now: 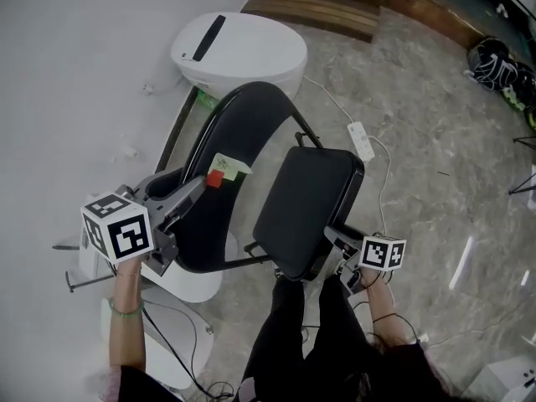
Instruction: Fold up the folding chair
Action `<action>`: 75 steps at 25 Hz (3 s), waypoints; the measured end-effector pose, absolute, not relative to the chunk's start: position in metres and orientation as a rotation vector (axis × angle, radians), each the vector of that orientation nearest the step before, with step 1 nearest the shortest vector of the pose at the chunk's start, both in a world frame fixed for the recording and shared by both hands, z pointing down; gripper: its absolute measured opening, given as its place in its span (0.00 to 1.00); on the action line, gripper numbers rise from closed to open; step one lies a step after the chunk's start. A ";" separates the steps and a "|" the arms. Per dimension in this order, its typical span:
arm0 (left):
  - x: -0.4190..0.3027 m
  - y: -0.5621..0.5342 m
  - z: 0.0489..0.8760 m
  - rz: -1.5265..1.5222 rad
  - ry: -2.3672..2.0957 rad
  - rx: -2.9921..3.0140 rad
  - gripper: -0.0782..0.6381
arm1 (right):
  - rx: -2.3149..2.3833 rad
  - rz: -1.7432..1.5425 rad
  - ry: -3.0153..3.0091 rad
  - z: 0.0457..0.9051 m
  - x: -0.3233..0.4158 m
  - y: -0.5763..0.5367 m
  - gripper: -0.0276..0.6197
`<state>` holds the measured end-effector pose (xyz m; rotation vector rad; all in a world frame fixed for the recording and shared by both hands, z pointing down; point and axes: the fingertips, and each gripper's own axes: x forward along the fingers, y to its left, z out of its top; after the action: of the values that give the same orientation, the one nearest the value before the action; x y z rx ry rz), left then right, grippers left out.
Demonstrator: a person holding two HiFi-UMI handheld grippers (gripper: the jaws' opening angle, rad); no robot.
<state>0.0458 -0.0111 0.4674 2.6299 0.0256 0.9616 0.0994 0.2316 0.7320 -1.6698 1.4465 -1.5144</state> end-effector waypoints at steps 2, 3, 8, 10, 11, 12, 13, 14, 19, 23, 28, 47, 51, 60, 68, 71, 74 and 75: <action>0.044 -0.015 0.460 0.958 0.022 2.644 0.28 | -1.673 -1.511 1.467 0.718 0.092 0.211 0.40; 0.043 -0.015 0.456 0.969 0.011 2.657 0.28 | -1.675 -1.511 1.475 0.712 0.090 0.203 0.40; 0.039 -0.009 0.448 1.002 -0.036 2.680 0.28 | -1.741 -1.561 1.508 0.695 0.079 0.178 0.40; 0.037 -0.012 0.445 1.007 -0.043 2.676 0.28 | -1.749 -1.573 1.494 0.689 0.076 0.166 0.40; 0.035 -0.017 0.443 1.011 -0.045 2.675 0.28 | -1.739 -1.571 1.474 0.685 0.074 0.157 0.40; 0.033 -0.023 0.441 1.015 -0.047 2.674 0.28 | -1.728 -1.566 1.455 0.681 0.071 0.145 0.40; 0.032 -0.029 0.439 1.020 -0.049 2.673 0.28 | -1.722 -1.563 1.446 0.677 0.069 0.134 0.40; 0.031 -0.032 0.437 1.023 -0.051 2.674 0.28 | -1.722 -1.563 1.449 0.673 0.066 0.125 0.40; 0.030 -0.031 0.427 1.030 -0.065 2.682 0.28 | -1.747 -1.587 1.569 0.659 0.052 0.080 0.40; 0.027 -0.036 0.424 1.067 -0.125 2.712 0.28 | -1.774 -1.618 1.643 0.654 0.041 0.048 0.40; 0.018 -0.063 0.430 1.070 -0.157 2.710 0.28 | -1.787 -1.607 1.624 0.661 0.039 0.025 0.31; 0.009 -0.108 0.455 1.254 -0.027 2.548 0.28 | -1.543 -1.711 1.632 0.663 0.065 -0.044 0.28; -0.002 -0.107 0.476 1.604 0.002 2.497 0.24 | -1.452 -1.749 1.688 0.659 0.061 -0.048 0.24; 0.000 -0.118 0.470 1.435 -0.008 2.442 0.20 | -1.299 -1.926 1.615 0.660 0.062 -0.054 0.20; -0.006 -0.127 0.460 1.366 -0.149 2.328 0.20 | -1.243 -1.978 1.724 0.649 0.070 -0.070 0.19; -0.008 -0.131 0.449 1.293 -0.208 2.320 0.20 | -1.227 -1.950 1.791 0.637 0.074 -0.081 0.18; -0.013 -0.132 0.438 1.241 -0.257 2.323 0.20 | -1.227 -1.925 1.830 0.626 0.076 -0.091 0.18; -0.014 -0.135 0.434 1.229 -0.271 2.331 0.20 | -1.229 -1.915 1.841 0.622 0.076 -0.095 0.18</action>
<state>-0.0143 -0.1349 0.4341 2.3307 -0.2709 1.2288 0.0762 -0.0952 0.6215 -1.2286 1.8412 -1.9147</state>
